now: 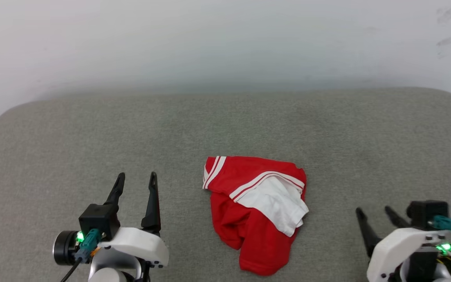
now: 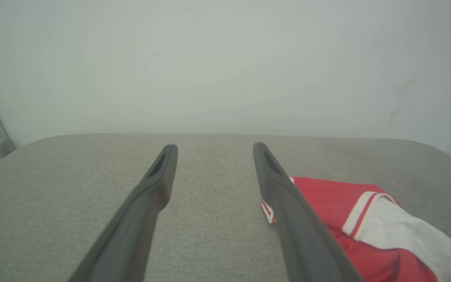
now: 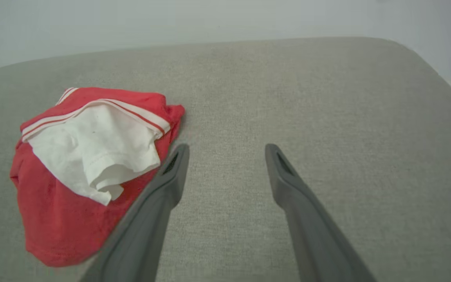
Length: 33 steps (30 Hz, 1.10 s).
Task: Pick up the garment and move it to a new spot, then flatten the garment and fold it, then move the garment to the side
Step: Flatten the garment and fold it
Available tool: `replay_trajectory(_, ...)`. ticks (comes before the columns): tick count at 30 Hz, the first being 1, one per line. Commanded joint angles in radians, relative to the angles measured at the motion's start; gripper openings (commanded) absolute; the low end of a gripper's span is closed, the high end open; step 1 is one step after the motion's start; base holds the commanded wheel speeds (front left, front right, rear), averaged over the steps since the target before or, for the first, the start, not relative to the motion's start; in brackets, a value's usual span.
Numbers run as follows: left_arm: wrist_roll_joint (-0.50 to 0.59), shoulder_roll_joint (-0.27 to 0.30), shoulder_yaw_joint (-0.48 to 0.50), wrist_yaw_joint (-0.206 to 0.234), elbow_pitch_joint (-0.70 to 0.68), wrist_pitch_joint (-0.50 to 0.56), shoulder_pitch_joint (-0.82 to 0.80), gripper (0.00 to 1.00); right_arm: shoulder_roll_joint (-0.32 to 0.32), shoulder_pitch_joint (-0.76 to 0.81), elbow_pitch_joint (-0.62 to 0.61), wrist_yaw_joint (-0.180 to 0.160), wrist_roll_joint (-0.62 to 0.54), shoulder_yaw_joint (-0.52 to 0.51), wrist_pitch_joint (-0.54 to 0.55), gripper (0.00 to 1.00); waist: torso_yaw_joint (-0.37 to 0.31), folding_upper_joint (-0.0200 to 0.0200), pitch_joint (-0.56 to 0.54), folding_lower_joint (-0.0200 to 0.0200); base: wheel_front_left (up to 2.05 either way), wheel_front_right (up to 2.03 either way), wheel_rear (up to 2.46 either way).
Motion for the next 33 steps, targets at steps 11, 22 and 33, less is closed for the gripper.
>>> replay_trajectory(11, 0.027, -0.028, -0.038, -0.014, 0.008, -0.027, -0.069, 1.00, -0.079, -0.081, -0.013, 0.000, 0.130, 0.218, 0.293, 1.00, 0.103, 0.0000, 0.077, 0.0000, 0.00, 0.00, 0.00)
replay_trajectory(22, 0.022, -0.052, -0.053, -0.023, 0.052, -0.047, -0.099, 1.00, -0.128, -0.182, 0.087, 0.000, 0.203, 0.270, 0.290, 0.00, 0.138, 0.0000, 0.113, 0.0000, 0.00, 0.00, 0.00)
replay_trajectory(33, 0.019, -0.047, -0.047, -0.012, 0.062, -0.055, -0.100, 1.00, -0.209, -0.300, 0.017, 0.000, 0.176, 0.134, 0.246, 0.00, 0.085, 0.0000, 0.113, 0.0000, 0.00, 0.00, 0.00)
